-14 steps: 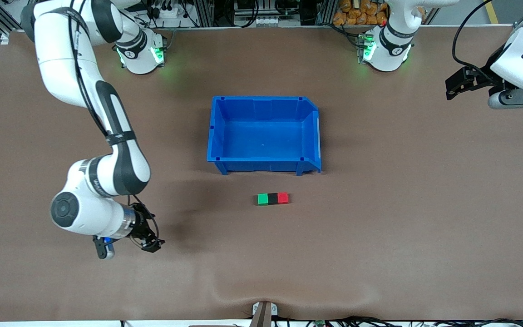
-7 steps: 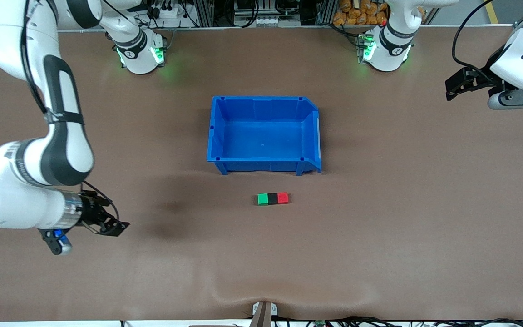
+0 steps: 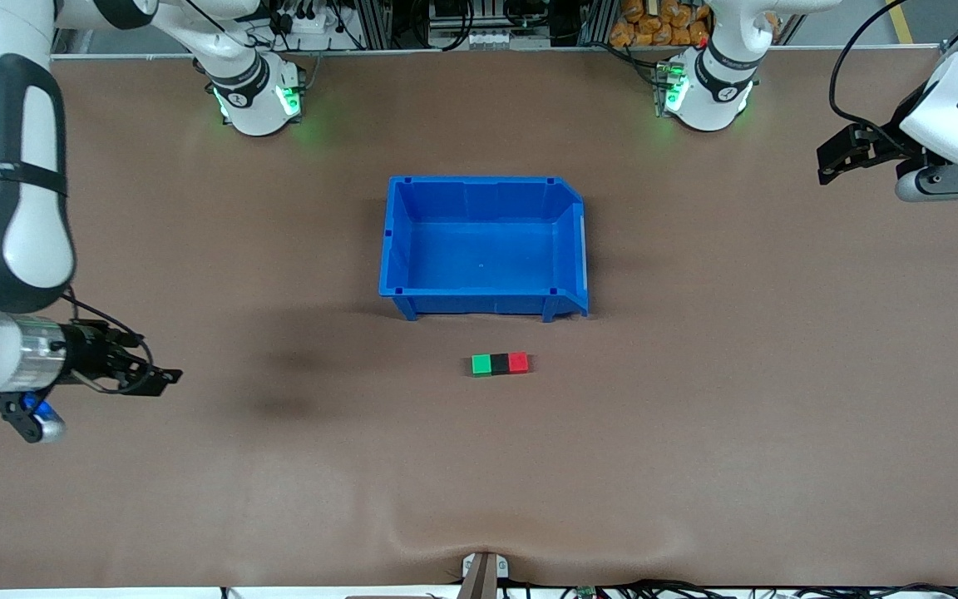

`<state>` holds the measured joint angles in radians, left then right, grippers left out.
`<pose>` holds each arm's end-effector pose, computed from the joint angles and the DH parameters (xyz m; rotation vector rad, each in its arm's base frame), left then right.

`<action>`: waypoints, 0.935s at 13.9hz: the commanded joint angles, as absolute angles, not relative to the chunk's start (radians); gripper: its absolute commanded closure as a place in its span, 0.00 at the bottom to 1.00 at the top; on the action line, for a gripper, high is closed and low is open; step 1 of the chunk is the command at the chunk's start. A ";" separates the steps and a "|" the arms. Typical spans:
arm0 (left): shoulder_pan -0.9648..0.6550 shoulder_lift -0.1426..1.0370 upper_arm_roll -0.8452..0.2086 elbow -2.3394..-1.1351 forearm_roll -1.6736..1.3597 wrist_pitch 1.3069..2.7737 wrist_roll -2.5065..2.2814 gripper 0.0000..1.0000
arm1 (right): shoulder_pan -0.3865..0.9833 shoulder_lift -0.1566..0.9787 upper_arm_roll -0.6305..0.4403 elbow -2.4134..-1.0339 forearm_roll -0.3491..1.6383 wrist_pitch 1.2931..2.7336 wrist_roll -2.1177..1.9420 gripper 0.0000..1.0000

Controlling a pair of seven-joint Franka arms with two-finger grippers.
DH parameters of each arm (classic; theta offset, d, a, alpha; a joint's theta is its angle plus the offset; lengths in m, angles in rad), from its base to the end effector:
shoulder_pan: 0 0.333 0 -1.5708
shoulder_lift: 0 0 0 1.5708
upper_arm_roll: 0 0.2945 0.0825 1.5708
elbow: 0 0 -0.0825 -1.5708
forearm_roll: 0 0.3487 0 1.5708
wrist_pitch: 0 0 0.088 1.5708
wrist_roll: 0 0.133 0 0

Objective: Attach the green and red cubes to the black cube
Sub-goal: 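Open the right gripper and withdraw it from the cubes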

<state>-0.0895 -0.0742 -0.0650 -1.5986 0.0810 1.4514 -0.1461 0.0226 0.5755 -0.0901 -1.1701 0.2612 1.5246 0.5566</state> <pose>0.4789 -0.0641 0.5928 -3.0447 0.0020 0.0906 0.6458 0.0050 0.4106 -2.8178 0.9208 0.3933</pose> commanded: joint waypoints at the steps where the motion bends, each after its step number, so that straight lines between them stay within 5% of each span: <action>1: -0.090 -0.067 -0.069 -1.575 0.095 1.437 -0.146 0.00 | 0.009 0.506 -0.072 -1.204 0.183 1.482 0.519 0.00; 13: -0.091 -0.067 -0.075 -1.575 0.090 1.436 -0.147 0.00 | 0.008 0.270 -0.074 -1.347 0.083 1.405 0.242 0.00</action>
